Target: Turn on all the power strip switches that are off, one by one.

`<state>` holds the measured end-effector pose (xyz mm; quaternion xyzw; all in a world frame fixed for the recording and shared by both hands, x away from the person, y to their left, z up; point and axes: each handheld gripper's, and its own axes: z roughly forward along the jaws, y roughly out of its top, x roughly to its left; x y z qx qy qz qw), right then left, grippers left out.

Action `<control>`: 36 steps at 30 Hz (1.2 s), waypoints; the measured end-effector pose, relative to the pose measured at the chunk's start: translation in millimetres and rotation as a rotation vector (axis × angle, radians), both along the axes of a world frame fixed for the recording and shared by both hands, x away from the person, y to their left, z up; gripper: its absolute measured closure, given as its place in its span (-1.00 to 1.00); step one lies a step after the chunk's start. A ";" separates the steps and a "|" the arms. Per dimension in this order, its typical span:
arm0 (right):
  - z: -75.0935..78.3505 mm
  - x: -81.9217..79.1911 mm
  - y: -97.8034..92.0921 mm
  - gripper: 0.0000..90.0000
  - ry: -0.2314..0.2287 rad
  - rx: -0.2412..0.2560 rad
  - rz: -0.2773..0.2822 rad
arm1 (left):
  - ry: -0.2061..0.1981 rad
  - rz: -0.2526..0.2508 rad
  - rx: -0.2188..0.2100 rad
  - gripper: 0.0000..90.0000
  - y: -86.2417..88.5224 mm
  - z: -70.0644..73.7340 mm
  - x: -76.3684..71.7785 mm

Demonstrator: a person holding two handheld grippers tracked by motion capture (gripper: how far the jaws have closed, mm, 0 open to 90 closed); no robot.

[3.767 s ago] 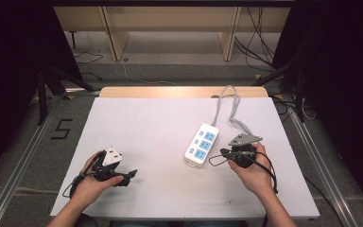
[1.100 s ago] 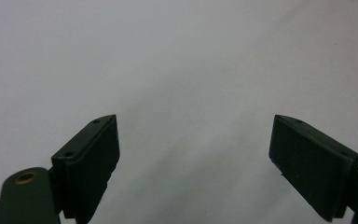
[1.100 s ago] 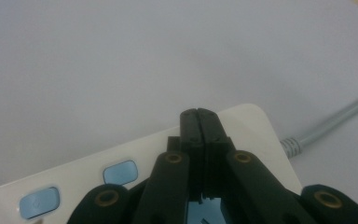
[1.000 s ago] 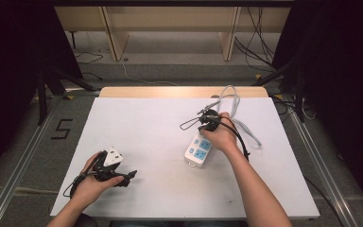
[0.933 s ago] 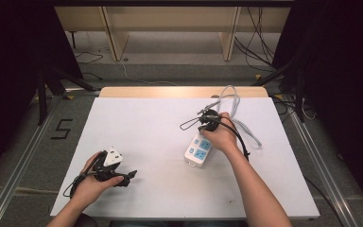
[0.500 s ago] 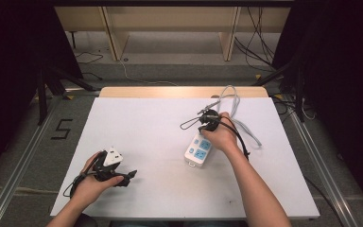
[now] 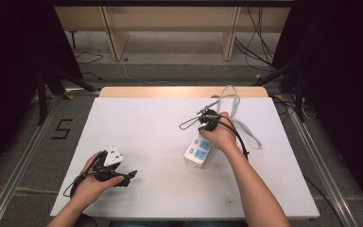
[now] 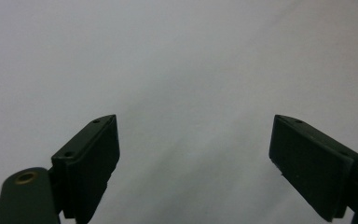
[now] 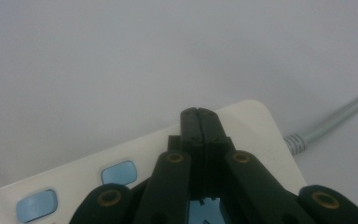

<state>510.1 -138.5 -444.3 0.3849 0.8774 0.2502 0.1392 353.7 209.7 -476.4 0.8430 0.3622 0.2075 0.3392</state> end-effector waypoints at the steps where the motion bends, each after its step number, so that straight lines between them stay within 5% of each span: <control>1: -0.2 -0.5 0.4 1.00 -0.001 -0.002 -0.002 | 0.000 0.000 0.000 -0.64 0.0 0.0 0.0; 36: -2.9 -4.1 1.0 1.00 -0.043 -0.008 -0.011 | 0.004 -0.004 0.000 -0.64 -0.6 -0.4 0.1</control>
